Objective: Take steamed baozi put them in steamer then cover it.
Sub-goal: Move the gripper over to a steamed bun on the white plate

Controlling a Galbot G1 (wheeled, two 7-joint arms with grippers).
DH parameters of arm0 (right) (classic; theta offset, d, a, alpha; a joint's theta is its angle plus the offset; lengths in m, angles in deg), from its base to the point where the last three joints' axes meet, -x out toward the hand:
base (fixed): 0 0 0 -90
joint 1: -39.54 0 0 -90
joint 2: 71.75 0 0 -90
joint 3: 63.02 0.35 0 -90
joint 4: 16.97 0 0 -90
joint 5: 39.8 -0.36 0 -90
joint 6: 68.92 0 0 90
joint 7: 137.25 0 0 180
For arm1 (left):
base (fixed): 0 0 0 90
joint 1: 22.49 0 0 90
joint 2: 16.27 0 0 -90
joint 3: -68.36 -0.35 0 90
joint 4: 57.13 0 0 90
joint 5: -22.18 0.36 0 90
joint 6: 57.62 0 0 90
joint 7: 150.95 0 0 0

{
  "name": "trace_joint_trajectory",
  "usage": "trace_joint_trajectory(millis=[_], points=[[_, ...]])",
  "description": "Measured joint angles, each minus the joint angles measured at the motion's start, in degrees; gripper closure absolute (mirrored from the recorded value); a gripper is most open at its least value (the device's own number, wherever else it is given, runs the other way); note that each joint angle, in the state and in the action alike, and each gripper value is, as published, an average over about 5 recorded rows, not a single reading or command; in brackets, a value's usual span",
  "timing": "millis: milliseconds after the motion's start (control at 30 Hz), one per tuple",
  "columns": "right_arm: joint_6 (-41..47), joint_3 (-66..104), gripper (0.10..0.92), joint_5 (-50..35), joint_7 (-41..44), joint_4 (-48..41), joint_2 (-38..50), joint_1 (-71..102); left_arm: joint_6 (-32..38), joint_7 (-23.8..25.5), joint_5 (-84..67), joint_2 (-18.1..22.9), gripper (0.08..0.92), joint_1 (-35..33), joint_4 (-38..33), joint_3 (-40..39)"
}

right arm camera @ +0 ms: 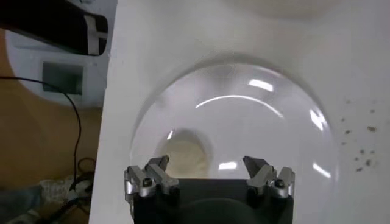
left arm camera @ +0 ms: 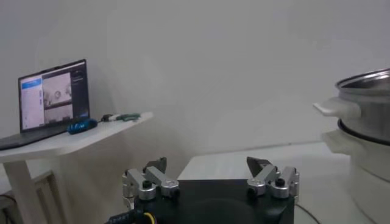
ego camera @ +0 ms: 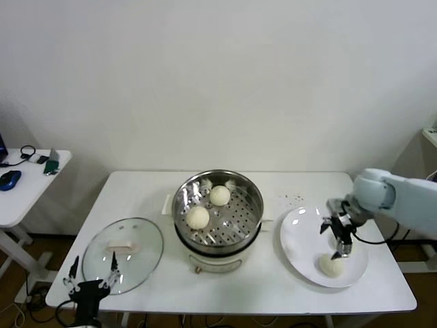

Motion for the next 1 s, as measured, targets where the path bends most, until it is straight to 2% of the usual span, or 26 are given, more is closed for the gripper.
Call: trace_joint_trajectory(millis=[700,1000], points=[[-0.6,7.2,0.205,5.2,-0.2,-4.9,-1.6,11.2,-0.1,-0.1,0.5,0.2,0.177,0.1,0.6,0.0],[-0.9,7.7,0.304,5.4,0.0,-5.1,-1.8,11.5,0.0,-0.2,0.6,0.3,0.177,0.0,0.6,-0.2]])
